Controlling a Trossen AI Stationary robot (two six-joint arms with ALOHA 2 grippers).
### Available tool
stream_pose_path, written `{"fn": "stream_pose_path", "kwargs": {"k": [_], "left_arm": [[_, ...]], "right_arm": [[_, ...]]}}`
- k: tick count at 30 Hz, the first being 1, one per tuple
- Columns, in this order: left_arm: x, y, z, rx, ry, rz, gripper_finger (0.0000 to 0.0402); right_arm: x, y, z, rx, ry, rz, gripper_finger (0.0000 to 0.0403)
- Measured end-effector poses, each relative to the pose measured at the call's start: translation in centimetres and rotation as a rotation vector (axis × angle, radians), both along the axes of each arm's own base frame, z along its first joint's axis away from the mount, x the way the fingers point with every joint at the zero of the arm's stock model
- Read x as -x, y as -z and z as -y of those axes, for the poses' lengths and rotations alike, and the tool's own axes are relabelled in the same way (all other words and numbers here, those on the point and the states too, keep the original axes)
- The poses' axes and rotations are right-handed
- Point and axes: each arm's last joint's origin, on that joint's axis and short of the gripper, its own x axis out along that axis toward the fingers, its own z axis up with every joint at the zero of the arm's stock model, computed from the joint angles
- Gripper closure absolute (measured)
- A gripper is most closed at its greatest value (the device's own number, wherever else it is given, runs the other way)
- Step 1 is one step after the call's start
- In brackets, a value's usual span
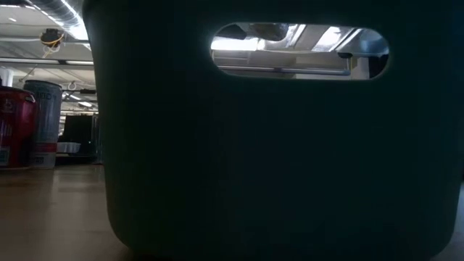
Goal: Sort soda cans
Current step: Put the bottom blue soda can into the yellow bin
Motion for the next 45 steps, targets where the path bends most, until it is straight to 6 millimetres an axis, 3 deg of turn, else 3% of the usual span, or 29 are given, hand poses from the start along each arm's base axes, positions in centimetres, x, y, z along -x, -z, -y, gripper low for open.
{"fn": "stream_pose_path", "kwargs": {"k": [9, 18, 24, 28, 37, 45], "left_arm": [[0.0, -0.3, -0.6, 0.008, -0.028, 0.02, 0.0094], [4.8, -3.2, -1.3, 0.002, -0.101, -0.054, 0.0094], [7.6, -4.7, -1.6, 0.012, -0.149, -0.064, 0.0094], [8.5, -4.8, -1.9, 0.01, -0.18, -0.092, 0.0094], [8.6, -4.8, -2.1, 0.002, -0.187, -0.097, 0.0094], [8.5, -4.8, -2.4, -0.004, -0.196, -0.101, 0.0094]], "right_arm": [[-1.1, -0.8, 1.8, 0.006, 0.006, 0.067, 0.0183], [-1.4, -0.5, 4.3, 0.11, 0.137, 0.024, 0.0183], [-2.3, 1.6, 9.3, 0.146, 0.244, -0.028, 0.0183], [-2.8, 3.3, 13.2, 0.113, 0.257, -0.001, 0.0183], [-3.4, 8.0, 21.4, 0.01, 0.293, 0.176, 0.0183], [-5.0, 12.6, 26.2, -0.075, 0.314, 0.185, 0.0183]]}}
